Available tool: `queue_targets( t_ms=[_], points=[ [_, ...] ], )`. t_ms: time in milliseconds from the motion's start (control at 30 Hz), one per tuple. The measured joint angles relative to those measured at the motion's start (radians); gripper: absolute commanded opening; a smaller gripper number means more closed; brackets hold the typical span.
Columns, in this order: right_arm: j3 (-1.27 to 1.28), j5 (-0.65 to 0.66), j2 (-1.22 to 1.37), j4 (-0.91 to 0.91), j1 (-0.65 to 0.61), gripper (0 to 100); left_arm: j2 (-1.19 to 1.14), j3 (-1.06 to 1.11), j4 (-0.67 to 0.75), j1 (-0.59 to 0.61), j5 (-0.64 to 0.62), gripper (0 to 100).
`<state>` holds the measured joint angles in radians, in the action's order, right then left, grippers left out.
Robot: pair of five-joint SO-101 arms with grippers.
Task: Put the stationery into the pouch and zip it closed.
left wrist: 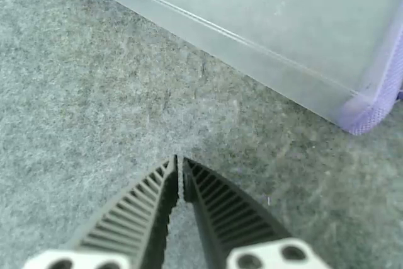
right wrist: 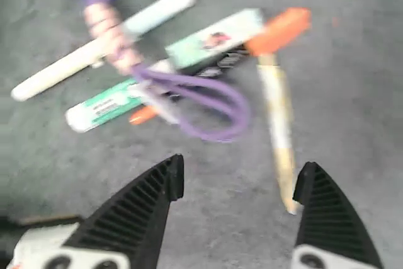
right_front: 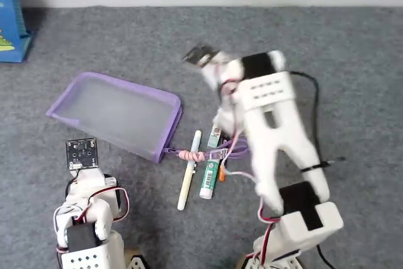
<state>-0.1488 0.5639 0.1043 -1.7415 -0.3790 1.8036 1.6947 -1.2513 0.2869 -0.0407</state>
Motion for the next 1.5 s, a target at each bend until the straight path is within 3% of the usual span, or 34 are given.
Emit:
queue_targets(
  t_ms=[133, 433, 667, 1000, 1167, 1500],
  points=[
    [0.114, 0.002, 0.064, 0.094, -0.144, 29.1, 0.0, 0.0, 0.0, 0.0, 0.0, 1],
    [0.12, 0.054, 0.216, 0.192, -0.287, 29.1, 0.0, 0.0, 0.0, 0.0, 0.0, 1],
    [0.12, 0.055, 0.278, 0.305, -0.301, 14.8, 0.0, 0.0, 0.0, 0.0, 0.0, 1],
    [0.109, 0.055, 0.331, 0.367, -0.298, 13.2, 0.0, 0.0, 0.0, 0.0, 0.0, 1],
    [0.107, 0.055, 0.331, 0.367, -0.296, 0.2, 0.0, 0.0, 0.0, 0.0, 0.0, 1],
    [0.12, 0.054, 0.209, 0.315, -0.298, 0.9, 0.0, 0.0, 0.0, 0.0, 0.0, 1]
  ],
)
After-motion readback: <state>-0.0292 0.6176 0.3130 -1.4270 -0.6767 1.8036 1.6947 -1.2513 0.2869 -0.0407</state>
